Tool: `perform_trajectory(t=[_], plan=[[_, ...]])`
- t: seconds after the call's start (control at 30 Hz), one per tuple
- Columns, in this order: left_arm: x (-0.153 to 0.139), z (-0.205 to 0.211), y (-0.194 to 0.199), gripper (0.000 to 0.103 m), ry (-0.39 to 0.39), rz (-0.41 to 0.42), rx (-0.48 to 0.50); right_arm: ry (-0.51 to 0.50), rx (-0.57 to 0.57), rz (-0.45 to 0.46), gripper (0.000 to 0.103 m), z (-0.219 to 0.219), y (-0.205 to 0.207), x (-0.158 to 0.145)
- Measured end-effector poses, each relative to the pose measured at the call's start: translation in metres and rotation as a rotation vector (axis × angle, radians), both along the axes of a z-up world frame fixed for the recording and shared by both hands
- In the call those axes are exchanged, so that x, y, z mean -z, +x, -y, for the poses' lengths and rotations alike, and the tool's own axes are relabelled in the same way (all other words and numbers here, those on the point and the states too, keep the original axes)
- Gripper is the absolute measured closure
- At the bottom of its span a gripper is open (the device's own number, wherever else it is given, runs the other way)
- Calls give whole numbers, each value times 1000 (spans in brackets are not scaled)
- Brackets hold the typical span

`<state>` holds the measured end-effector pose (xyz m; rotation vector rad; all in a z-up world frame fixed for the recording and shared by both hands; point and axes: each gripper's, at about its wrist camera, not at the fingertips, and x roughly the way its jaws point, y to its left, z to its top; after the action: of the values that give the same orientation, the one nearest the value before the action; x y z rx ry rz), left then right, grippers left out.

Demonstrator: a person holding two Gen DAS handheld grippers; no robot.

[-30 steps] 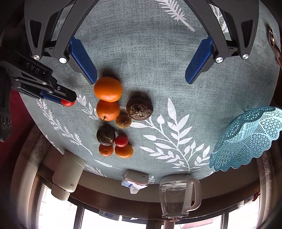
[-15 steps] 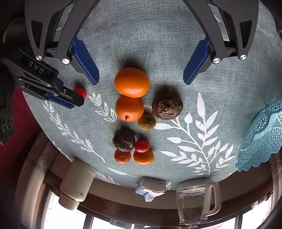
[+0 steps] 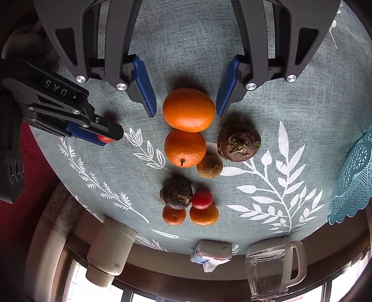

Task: Organize fruits
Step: 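Close the right tool on the red tomato while the left tool grasps the large orange, then carry the orange into the blue basket and open the left tool while the right holds the tomato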

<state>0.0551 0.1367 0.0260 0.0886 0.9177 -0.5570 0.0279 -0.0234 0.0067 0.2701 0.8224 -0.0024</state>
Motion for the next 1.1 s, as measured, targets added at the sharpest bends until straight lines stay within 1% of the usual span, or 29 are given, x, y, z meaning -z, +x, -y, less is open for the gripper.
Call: perform_trajectory(t=[0.03, 0.07, 0.1, 0.23, 0.33, 0.43, 0.5, 0.8, 0.93, 1.1], plan=[[0, 0, -1, 57, 4, 4, -6, -5, -3, -1, 64, -1, 0, 0], [0, -1, -1, 59, 3, 6, -10, -11, -6, -2, 64, -2, 0, 0], [-1, -2, -1, 60, -1, 5, -11, -18, -8, -3, 64, -3, 0, 0], [-1, -3, -2, 60, -5, 10, -12, -44, -12, -6, 65, -5, 0, -1], [-1, -3, -4, 60, -9, 13, -12, -65, -9, -5, 68, -7, -1, -2], [-2, -5, -5, 60, -16, 18, -14, -61, -10, 2, 70, -6, -2, -3], [-4, -6, -6, 60, -21, 25, -18, -50, -12, 11, 75, -5, -3, -4], [-18, -17, -14, 60, -44, 61, -30, -36, 6, 44, 74, -2, -9, -10], [-29, -30, -13, 60, -56, 90, -65, -20, 9, 61, 74, -2, -12, -14], [-45, -55, -6, 60, -68, 135, -138, 6, 9, 82, 74, -3, -18, -19]])
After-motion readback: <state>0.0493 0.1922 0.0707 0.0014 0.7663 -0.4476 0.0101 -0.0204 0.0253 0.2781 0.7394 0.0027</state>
